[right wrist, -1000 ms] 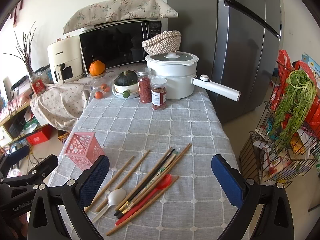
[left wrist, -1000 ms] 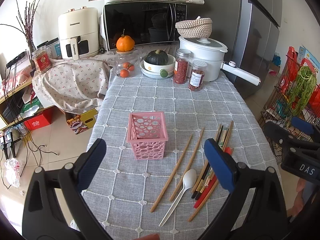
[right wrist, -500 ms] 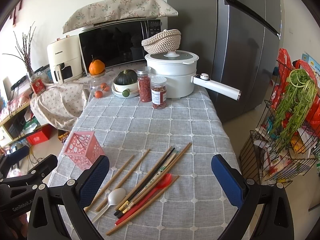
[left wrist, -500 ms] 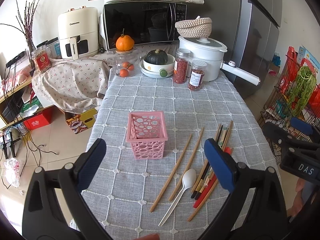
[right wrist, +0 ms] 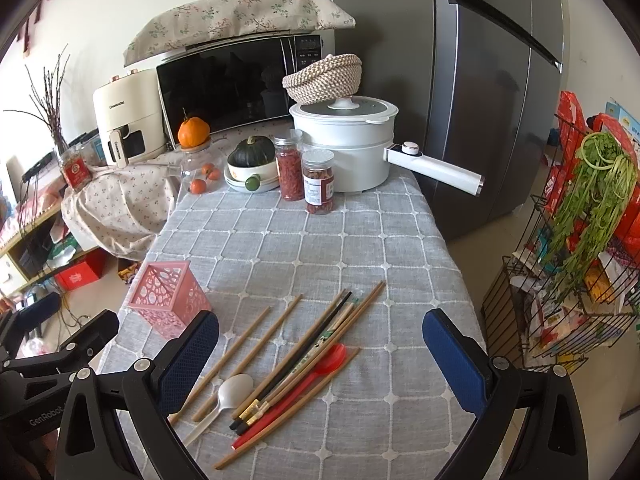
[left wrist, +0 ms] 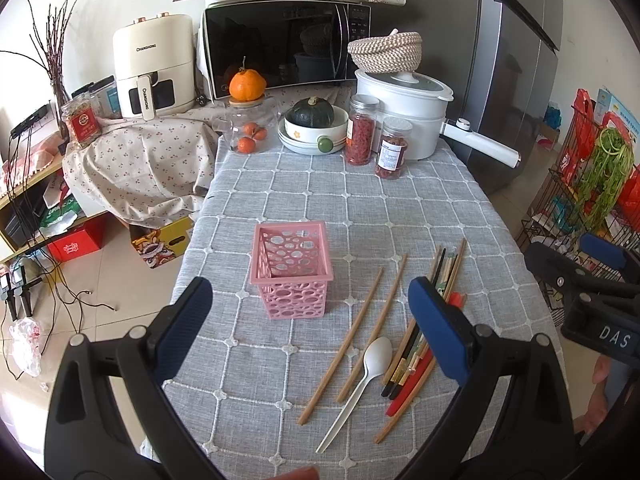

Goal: Organize utensils

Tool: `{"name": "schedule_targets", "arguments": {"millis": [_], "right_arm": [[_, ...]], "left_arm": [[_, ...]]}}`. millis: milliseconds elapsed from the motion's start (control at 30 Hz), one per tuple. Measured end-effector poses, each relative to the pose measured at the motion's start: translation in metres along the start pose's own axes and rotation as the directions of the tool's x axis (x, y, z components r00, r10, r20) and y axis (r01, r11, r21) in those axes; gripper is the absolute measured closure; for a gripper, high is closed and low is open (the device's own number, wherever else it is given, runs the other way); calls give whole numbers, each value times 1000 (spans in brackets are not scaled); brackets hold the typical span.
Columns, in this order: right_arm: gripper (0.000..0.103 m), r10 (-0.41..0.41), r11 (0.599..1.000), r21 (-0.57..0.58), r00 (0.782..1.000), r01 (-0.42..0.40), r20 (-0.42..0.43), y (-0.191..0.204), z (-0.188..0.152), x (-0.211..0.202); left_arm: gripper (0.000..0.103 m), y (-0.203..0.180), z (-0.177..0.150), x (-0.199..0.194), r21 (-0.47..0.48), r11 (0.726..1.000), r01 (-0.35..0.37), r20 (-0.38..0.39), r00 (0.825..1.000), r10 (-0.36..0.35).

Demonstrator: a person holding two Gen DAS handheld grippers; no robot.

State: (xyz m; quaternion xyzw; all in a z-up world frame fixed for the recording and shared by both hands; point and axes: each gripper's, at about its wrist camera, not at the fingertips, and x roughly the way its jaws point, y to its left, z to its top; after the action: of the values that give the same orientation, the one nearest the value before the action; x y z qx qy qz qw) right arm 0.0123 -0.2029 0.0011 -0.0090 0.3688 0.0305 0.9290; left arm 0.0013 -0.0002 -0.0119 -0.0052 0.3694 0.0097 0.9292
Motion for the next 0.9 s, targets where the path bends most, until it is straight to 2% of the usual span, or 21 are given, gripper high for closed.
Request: {"name": "schedule_targets", "arguments": {"millis": [200,333,467,567,633,733,800,833,900], "right_arm": [[0,1,1000,11,1000,-1,-6,-4,-1,1],[0,11,1000,26,999,-9,-49,-12,3,9],[0,7,999,41,994,-2,-106,-22,8,23],[0,29,997,69,991,-20,-130,-33,12,32],[0,39,996,82,988,-27,-147,-41,14,39],[1,68,991,123,980,-45,-186,-55,15,55],[6,82,986,157,973,-49,-214,-65,15,66],[11,85,984,171,970,-46,-228,-71,14,72],[16,79,981,194,964,-30,-254,-80,13,81]], "left_arm": [[5,-7,2,3,14,1000,4,2,1000,-4],[5,-14,12,9,66,998,24,-10,1000,-23],[5,-21,22,26,90,990,111,-82,991,-104],[5,-32,27,41,110,976,188,-145,974,-171],[9,-42,29,52,122,964,237,-194,958,-211],[27,-61,27,73,162,945,282,-275,933,-232],[46,-70,24,96,161,941,298,-349,909,-229],[51,-72,21,109,153,942,299,-387,895,-221],[68,-75,14,133,136,947,291,-451,869,-203]]}}
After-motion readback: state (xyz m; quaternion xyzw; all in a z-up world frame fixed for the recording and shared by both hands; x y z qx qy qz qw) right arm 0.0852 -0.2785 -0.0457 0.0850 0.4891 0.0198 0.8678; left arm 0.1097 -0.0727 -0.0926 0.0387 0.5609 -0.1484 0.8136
